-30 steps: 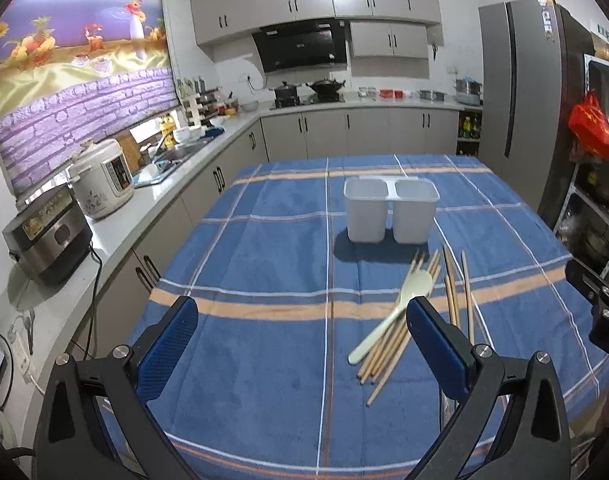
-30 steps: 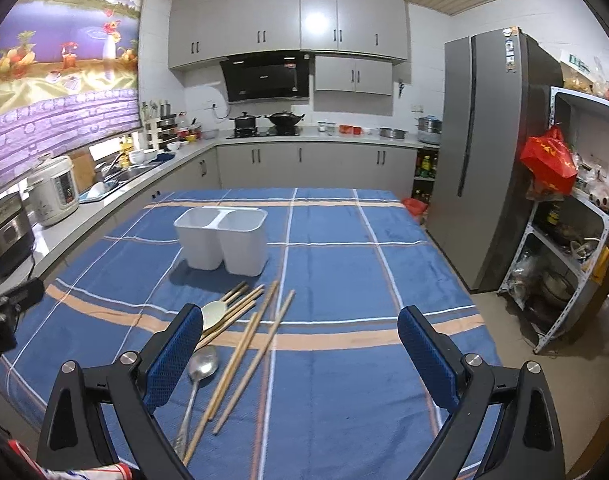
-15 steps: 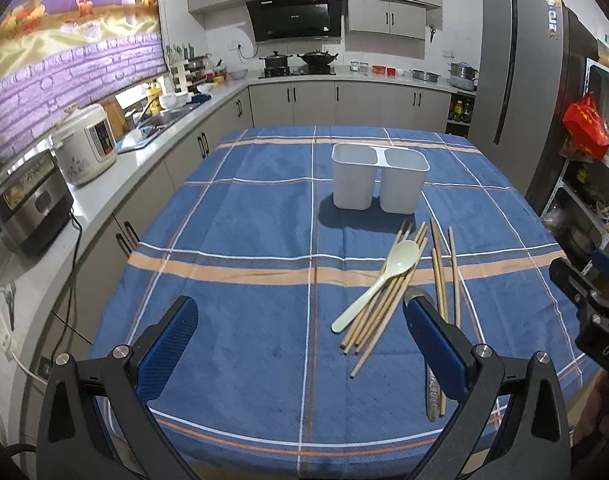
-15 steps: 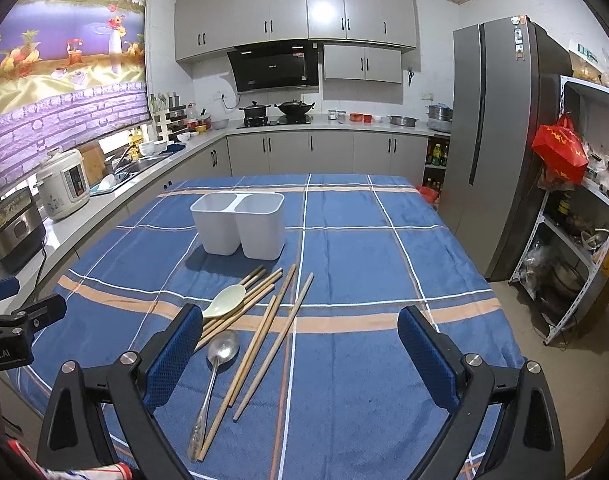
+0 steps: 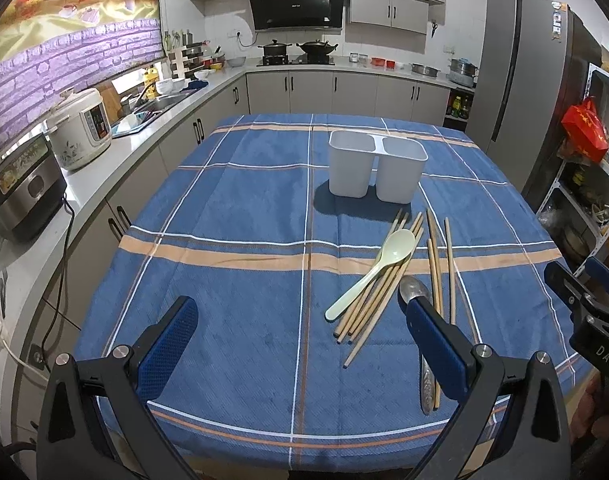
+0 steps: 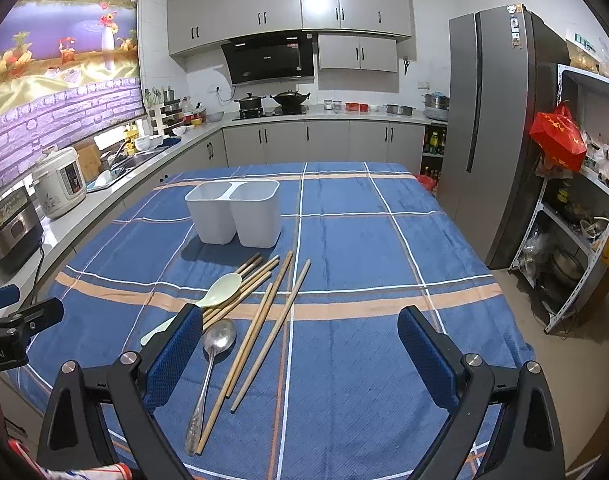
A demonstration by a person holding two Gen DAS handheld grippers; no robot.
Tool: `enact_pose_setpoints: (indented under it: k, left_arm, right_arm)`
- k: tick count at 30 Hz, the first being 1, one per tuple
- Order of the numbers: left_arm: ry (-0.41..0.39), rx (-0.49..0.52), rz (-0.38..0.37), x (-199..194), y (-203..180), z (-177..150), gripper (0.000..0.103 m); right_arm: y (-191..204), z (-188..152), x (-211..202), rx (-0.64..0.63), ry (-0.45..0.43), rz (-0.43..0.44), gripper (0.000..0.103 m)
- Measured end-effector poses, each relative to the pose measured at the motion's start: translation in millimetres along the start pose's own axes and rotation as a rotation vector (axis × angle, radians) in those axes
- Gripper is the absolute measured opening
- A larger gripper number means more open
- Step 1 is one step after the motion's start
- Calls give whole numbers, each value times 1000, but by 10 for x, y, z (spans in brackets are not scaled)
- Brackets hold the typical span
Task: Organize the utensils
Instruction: 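Move both tools toward the spoons and chopsticks beside the white holder, then grasp the cream plastic spoon with the left tool while the right tool grasps the metal spoon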
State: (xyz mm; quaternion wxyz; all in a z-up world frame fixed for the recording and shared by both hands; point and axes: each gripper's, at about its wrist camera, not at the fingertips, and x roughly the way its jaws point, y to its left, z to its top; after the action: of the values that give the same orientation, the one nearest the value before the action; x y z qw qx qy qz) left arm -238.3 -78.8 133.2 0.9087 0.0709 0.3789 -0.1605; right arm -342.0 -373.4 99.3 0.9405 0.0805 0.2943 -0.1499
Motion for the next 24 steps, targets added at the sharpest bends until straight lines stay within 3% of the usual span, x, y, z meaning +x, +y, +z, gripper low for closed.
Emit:
enact_pose_setpoints:
  k: [11,20,24]
  left_arm:
    - [40,-23,-18,278,156,76,103]
    - [93,106,-147,930,20,386,103]
    - [155,148,-243,1292,-94,521,96]
  right_arm:
    - [-43,-34,341,32,87,2,100]
    - [-96,-46,958,84,237,-3,100]
    - [-129,-121,1229,110,322,23,90]
